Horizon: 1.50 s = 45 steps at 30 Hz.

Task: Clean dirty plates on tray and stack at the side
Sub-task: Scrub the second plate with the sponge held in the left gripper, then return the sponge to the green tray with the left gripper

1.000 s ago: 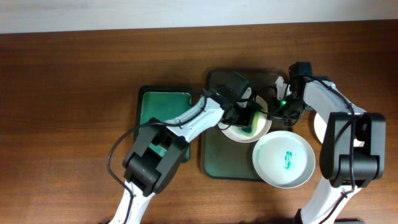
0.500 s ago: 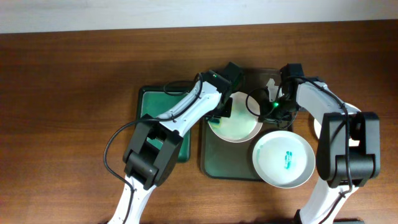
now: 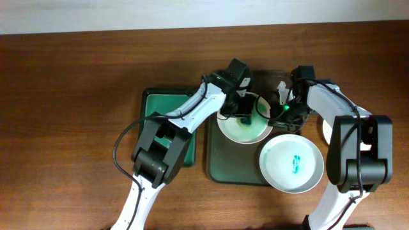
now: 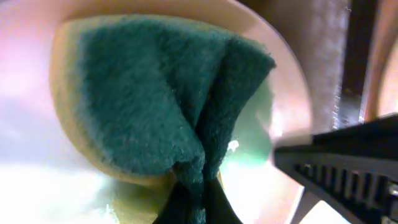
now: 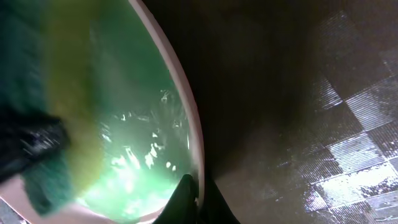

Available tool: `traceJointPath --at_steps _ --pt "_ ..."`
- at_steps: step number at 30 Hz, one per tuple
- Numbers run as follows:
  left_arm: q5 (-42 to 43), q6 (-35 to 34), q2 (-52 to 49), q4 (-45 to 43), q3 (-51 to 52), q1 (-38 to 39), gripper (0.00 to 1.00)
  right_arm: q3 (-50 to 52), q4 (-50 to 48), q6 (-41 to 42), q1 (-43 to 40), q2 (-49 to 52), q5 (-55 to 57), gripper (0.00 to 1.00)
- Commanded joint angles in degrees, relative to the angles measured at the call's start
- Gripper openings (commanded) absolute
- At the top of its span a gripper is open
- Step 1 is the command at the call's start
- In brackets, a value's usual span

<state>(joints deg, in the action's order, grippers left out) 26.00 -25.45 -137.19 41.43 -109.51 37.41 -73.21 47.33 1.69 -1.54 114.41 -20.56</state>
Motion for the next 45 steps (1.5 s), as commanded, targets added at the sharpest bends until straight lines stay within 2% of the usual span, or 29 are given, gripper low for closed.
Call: traceJointPath --at_steps 1,5,11,17,21,24,26,29,31,33,35,39,41,45 --pt "7.7 2.4 -3.0 0.0 -0.1 4.8 0.0 1.3 0.2 -1.5 1.2 1.1 1.8 0.04" --pt "11.3 3.3 -2.9 1.1 -0.1 5.1 0.0 1.3 0.2 -1.5 1.2 1.1 1.9 0.05" --pt "7.5 3.6 -2.8 7.6 -0.1 1.7 0.0 1.3 0.3 -1.5 1.2 1.1 1.9 0.04" --pt "-19.0 4.3 -0.1 18.1 -0.2 -3.3 0.0 1.3 0.4 -1.5 1.2 1.1 1.9 0.04" --pt "-35.0 0.2 2.9 21.3 -0.2 -4.2 0.0 1.3 0.4 -1.4 1.2 1.1 1.9 0.04" --pt "-35.3 -0.6 3.4 22.4 -0.2 -4.0 0.0 1.3 0.4 -1.4 1.2 1.1 1.9 0.04" --pt "-34.1 -3.4 4.9 24.6 -0.2 -3.9 0.0 1.3 0.5 -1.2 1.2 1.1 1.9 0.04" --pt "-28.0 -3.4 10.4 24.7 -0.2 -3.8 0.0 1.3 0.3 -1.2 1.2 1.1 1.9 0.04" --pt "-26.8 -3.2 15.8 26.0 -0.2 -4.3 0.0 1.3 0.4 -1.3 1.2 1.1 1.9 0.04" --pt "-28.4 -1.2 21.8 27.8 -0.2 -5.4 0.0 1.3 0.4 -1.2 1.2 1.1 1.9 0.04" --pt "-34.4 -0.6 27.0 31.5 -0.2 -7.0 0.0 1.3 0.0 -1.3 1.2 1.1 1.9 0.05" --pt "-37.7 -0.6 28.0 36.7 1.9 -9.7 0.0 1.3 -1.4 -1.2 1.2 1.1 1.9 0.06" --pt "-37.8 -0.6 28.0 34.1 7.6 -11.1 0.0 1.3 -2.8 -1.3 1.2 1.1 1.9 0.14" --pt "-33.5 -0.6 28.0 19.1 25.1 -14.1 0.0 1.3 -3.4 -1.3 1.2 1.2 1.8 0.05"
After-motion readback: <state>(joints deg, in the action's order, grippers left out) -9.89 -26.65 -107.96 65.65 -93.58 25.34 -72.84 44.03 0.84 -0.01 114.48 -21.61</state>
